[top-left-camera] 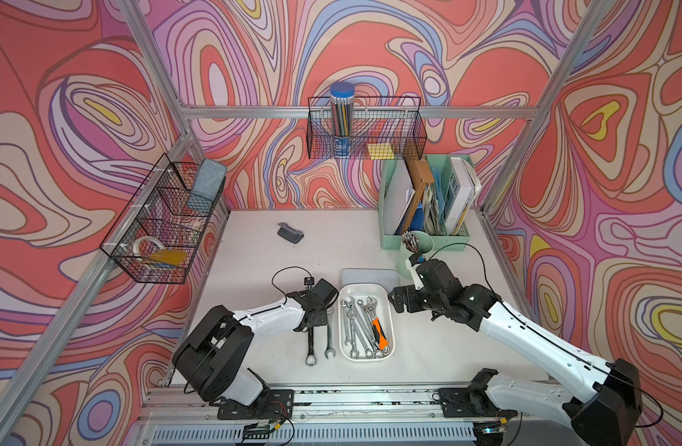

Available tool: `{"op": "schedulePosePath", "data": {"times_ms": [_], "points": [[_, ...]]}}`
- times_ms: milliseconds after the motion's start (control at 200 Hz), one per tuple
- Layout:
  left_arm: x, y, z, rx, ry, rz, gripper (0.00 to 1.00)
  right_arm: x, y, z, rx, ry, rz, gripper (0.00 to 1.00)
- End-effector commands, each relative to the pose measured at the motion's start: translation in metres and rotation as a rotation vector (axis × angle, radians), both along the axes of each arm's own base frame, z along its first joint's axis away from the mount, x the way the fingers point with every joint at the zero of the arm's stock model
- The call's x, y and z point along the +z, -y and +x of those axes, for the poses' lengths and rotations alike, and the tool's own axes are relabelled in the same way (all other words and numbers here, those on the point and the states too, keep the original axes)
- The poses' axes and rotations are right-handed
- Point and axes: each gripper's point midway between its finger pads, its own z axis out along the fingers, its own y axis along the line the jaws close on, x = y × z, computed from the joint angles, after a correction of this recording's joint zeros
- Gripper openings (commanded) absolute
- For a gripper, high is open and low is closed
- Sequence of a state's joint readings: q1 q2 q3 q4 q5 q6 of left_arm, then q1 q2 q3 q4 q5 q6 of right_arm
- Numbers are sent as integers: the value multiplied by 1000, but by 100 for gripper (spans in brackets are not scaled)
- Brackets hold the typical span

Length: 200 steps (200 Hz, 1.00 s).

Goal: Take out the wrench from the storage box
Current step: Place the wrench at the center of the board, then pick up the wrench from the storage box.

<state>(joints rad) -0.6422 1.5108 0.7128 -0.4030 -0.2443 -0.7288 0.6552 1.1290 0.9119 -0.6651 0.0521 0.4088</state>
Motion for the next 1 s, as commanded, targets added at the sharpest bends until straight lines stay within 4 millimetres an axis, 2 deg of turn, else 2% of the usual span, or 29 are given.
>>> {"op": "schedulePosePath", "data": {"times_ms": [0, 511, 706, 861, 996], "points": [[-38, -19, -43, -23, -203, 51, 22, -1, 2, 0, -3, 0, -4, 98], [-41, -24, -49, -14, -240, 48, 28, 0, 1, 0, 1, 1, -7, 98], [-33, -24, -48, -13, -234, 48, 31, 3, 2, 1, -1, 6, -9, 98], [-7, -16, -40, -21, -199, 16, 39, 8, 5, 2, -6, 20, -16, 98], [36, -5, -29, -33, -121, -47, 47, 13, 8, 2, -11, 33, -25, 98]]}}
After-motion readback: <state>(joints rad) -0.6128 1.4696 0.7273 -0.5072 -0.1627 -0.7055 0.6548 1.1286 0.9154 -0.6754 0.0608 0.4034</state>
